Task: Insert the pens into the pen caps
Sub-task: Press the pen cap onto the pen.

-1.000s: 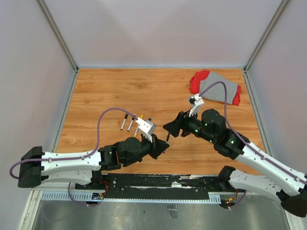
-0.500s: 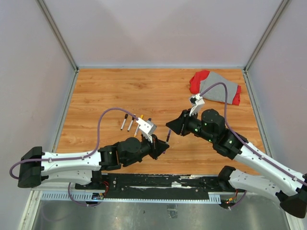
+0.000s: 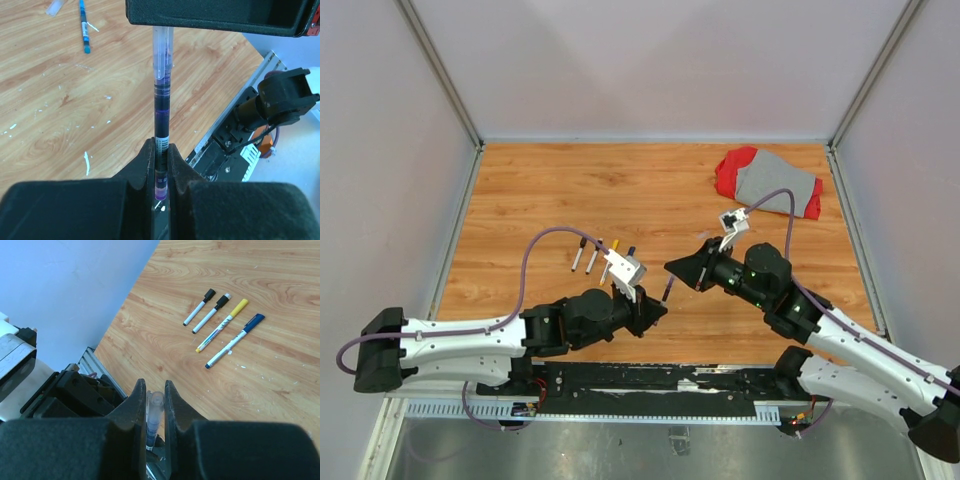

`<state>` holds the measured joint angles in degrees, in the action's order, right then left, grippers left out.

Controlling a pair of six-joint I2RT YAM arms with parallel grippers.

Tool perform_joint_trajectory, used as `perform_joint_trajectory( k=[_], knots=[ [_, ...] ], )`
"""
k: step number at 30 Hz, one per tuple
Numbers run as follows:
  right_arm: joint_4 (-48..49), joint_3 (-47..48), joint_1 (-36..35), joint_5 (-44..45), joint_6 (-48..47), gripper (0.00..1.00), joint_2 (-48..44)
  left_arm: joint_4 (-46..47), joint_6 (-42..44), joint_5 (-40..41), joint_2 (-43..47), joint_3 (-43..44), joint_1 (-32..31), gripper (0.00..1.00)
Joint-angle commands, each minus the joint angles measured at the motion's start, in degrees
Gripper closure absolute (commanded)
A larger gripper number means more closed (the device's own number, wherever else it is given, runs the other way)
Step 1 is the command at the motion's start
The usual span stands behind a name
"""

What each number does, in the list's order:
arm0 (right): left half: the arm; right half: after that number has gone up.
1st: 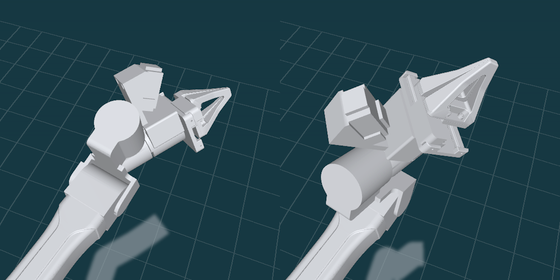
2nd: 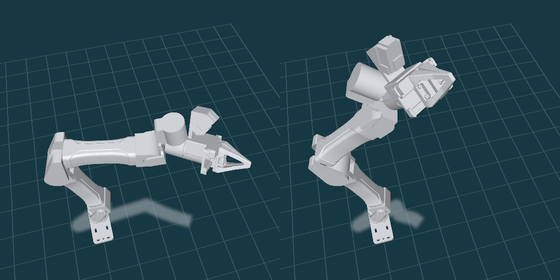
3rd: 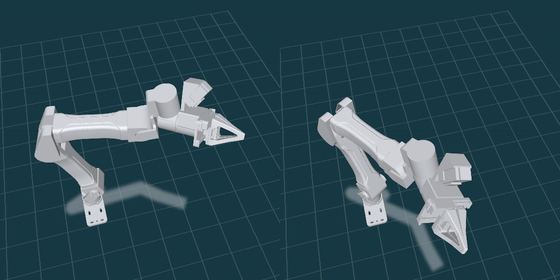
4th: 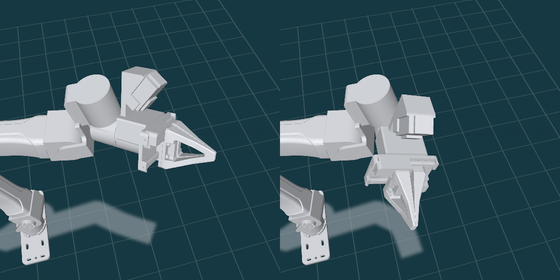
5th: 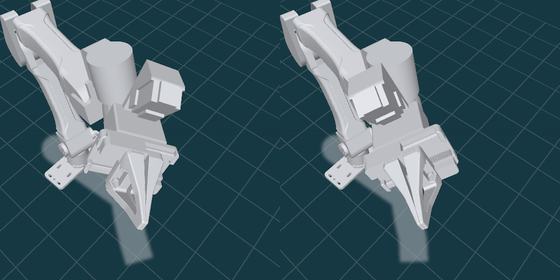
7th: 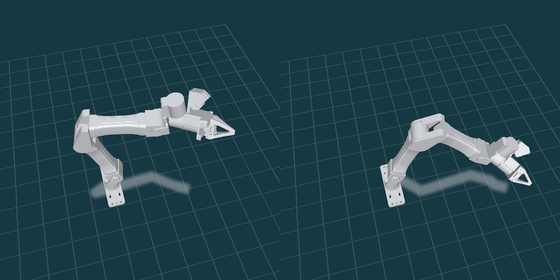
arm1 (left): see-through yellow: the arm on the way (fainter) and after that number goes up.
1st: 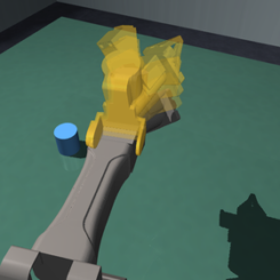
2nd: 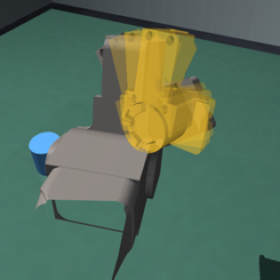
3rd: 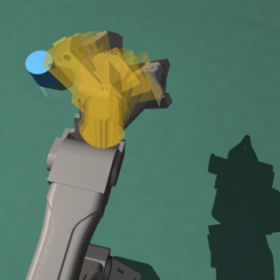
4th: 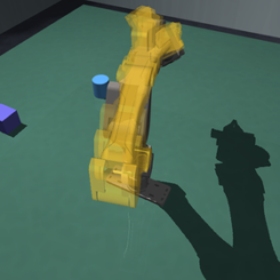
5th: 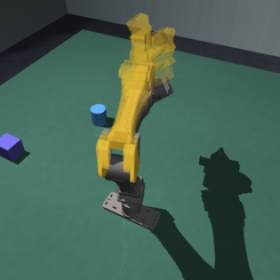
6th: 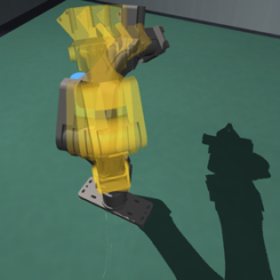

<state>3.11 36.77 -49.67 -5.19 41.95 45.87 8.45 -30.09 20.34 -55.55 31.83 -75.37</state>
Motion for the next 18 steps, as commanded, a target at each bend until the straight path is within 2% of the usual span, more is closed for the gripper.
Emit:
perform_joint_trajectory(
  k=[1,11,18],
  knots=[
    [-5.2,-5.5,-3.9,-1.7,0.1,1.00,-0.4,10.6,1.3,3.9,4.6,3.8,0.3,0.99],
    [-6.0,-10.5,-16.9,10.2,-1.4,0.99,-0.7,12.6,0.7,3.1,6.6,5.9,0.3,1.00],
    [-5.0,-15.5,-21.9,15.3,2.0,0.99,0.2,12.9,1.0,2.8,7.1,6.5,0.3,1.00]
  ],
)
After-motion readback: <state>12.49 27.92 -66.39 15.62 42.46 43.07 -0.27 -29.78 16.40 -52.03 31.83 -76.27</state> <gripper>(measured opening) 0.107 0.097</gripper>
